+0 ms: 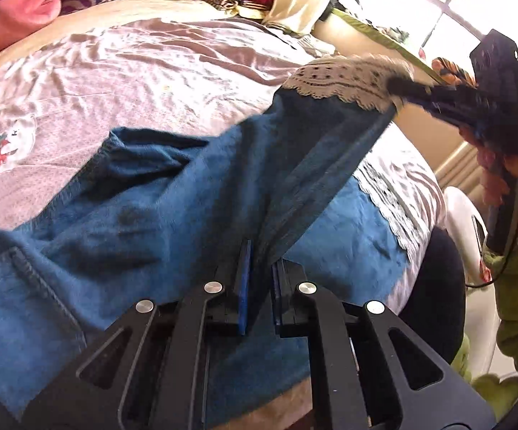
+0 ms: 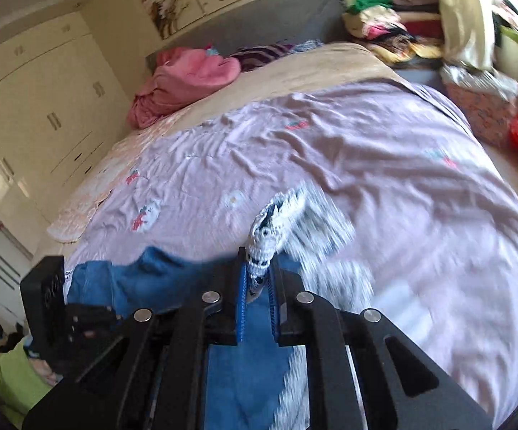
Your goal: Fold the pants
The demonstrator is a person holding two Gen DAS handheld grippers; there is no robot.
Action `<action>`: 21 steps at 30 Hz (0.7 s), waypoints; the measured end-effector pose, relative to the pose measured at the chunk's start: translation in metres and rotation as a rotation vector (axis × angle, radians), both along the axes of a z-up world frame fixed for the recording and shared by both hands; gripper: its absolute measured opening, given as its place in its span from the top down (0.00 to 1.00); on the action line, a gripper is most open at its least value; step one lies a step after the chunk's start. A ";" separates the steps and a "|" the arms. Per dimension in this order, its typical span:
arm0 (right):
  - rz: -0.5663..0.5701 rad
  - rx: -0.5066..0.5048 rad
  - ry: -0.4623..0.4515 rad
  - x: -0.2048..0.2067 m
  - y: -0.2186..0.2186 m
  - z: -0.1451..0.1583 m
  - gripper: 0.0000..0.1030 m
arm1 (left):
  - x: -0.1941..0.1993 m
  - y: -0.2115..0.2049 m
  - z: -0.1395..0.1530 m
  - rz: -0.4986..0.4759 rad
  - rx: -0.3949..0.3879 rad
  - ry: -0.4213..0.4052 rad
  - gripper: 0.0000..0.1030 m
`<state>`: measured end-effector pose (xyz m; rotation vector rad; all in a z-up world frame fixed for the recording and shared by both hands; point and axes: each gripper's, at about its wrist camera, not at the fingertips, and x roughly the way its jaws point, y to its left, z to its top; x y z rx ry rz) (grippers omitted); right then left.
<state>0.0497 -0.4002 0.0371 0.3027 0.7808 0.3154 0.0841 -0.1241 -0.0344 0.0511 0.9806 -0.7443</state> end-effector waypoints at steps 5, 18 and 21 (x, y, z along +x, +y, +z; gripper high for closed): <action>-0.041 0.025 0.055 -0.040 -0.011 -0.023 0.91 | -0.023 -0.002 -0.002 -0.045 0.031 -0.024 0.96; -0.053 0.007 0.224 -0.091 -0.019 -0.080 0.87 | -0.052 -0.010 -0.014 -0.102 0.124 -0.055 0.94; -0.054 0.010 0.223 -0.098 -0.021 -0.075 0.80 | -0.056 -0.013 -0.017 -0.104 0.153 -0.064 0.94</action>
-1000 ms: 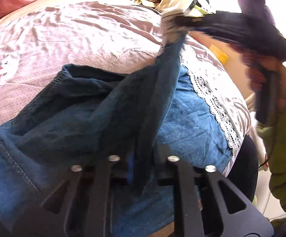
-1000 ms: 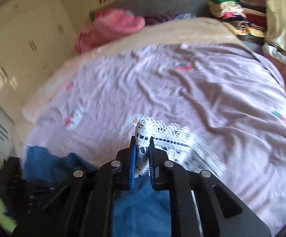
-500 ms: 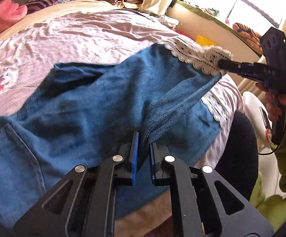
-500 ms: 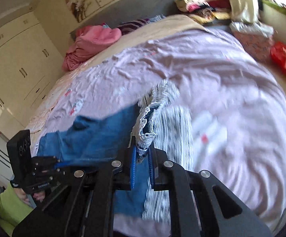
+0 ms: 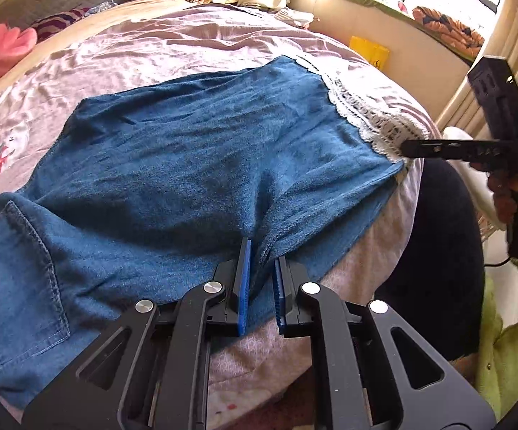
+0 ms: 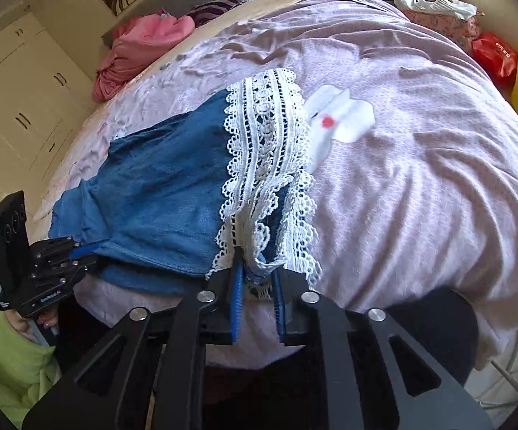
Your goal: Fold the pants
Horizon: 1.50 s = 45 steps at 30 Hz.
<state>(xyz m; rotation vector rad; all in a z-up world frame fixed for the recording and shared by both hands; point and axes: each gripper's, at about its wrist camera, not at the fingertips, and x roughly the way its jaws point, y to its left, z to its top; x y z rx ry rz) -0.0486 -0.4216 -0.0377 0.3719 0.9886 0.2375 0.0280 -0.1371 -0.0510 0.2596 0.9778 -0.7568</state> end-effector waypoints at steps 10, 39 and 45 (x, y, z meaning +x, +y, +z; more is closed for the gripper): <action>0.064 -0.119 -0.115 -0.002 0.017 0.029 0.72 | -0.011 0.001 -0.001 -0.001 0.016 -0.004 0.90; 0.053 -0.107 -0.034 0.168 -0.028 0.021 0.54 | 0.144 0.046 0.039 0.203 0.040 -0.037 0.54; 0.102 -0.043 0.031 0.190 -0.025 -0.010 0.57 | 0.169 0.041 0.004 0.194 0.047 0.064 0.57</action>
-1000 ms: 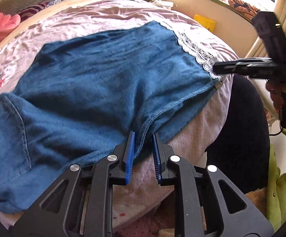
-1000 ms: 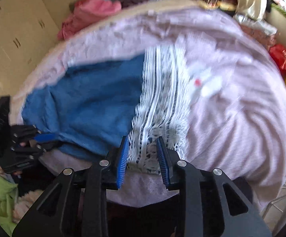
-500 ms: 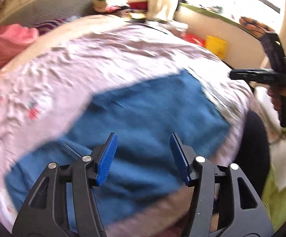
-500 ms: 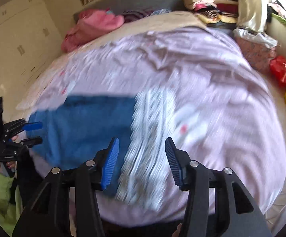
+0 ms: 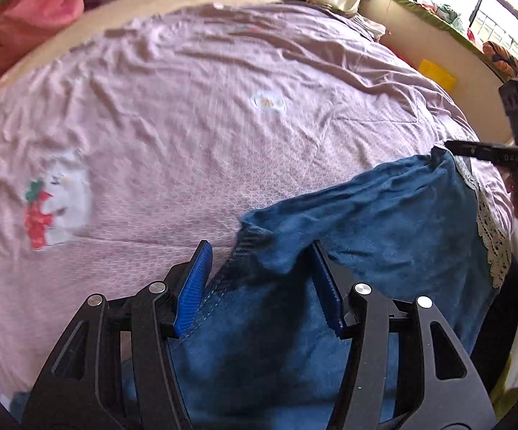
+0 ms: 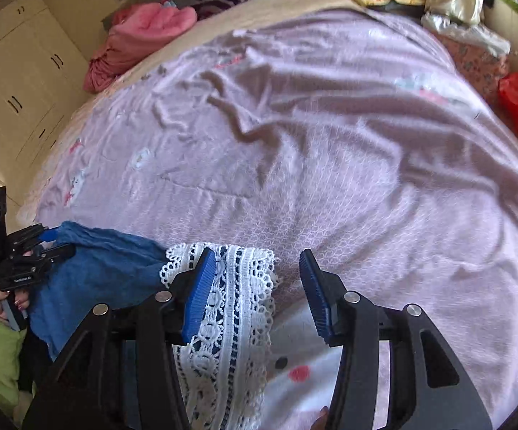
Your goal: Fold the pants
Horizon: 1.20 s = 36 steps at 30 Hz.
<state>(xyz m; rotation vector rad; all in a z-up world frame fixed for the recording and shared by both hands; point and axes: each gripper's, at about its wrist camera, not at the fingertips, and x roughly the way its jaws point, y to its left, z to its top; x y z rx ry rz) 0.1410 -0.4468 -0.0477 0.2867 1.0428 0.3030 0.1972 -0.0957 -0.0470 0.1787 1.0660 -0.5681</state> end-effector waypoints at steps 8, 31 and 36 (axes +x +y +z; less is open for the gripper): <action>0.058 0.023 -0.030 -0.015 0.009 -0.003 0.79 | 0.016 0.005 -0.002 0.006 -0.154 0.104 0.90; 0.069 -0.206 -0.114 0.056 0.027 0.002 0.80 | 0.051 -0.001 -0.007 0.188 -0.100 0.003 0.90; 0.012 -0.165 -0.130 0.041 0.016 0.020 0.58 | 0.042 0.008 0.005 0.203 -0.101 -0.023 0.72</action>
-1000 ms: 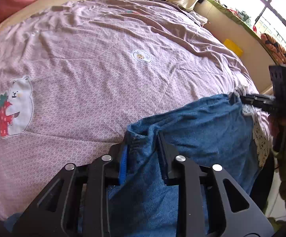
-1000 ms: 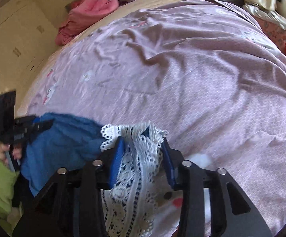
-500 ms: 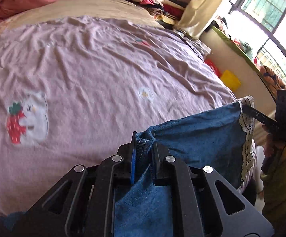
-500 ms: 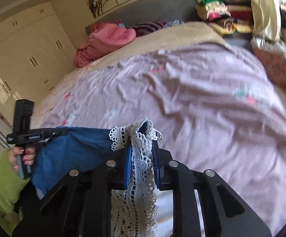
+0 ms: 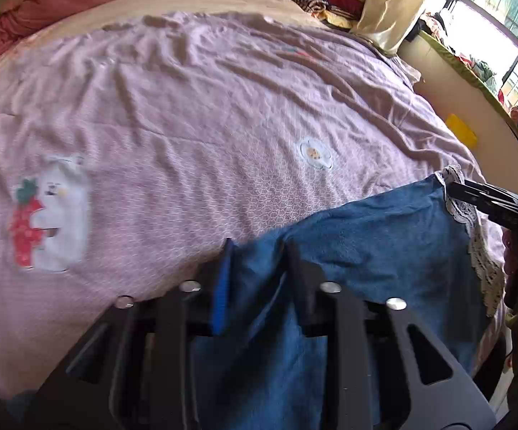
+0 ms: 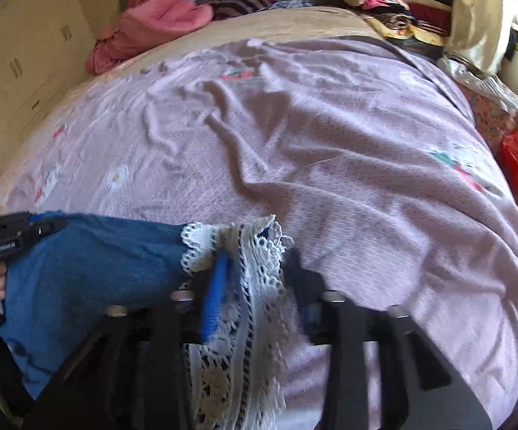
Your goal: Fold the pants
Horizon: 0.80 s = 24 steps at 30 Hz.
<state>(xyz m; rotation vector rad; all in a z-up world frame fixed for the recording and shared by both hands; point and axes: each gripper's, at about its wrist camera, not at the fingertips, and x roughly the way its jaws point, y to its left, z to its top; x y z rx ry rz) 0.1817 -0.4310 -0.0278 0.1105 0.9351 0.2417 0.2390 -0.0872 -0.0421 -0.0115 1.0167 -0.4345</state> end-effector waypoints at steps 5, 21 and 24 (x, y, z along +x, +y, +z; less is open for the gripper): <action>-0.001 0.076 -0.072 -0.057 -0.011 0.032 0.47 | -0.042 0.025 0.036 0.044 0.013 -0.091 0.50; -0.042 0.128 0.048 -0.137 -0.002 0.000 0.44 | -0.191 0.194 0.046 0.429 0.007 -0.105 0.18; -0.053 0.127 0.079 -0.135 -0.001 -0.010 0.44 | -0.198 0.213 0.035 0.478 -0.046 -0.067 0.18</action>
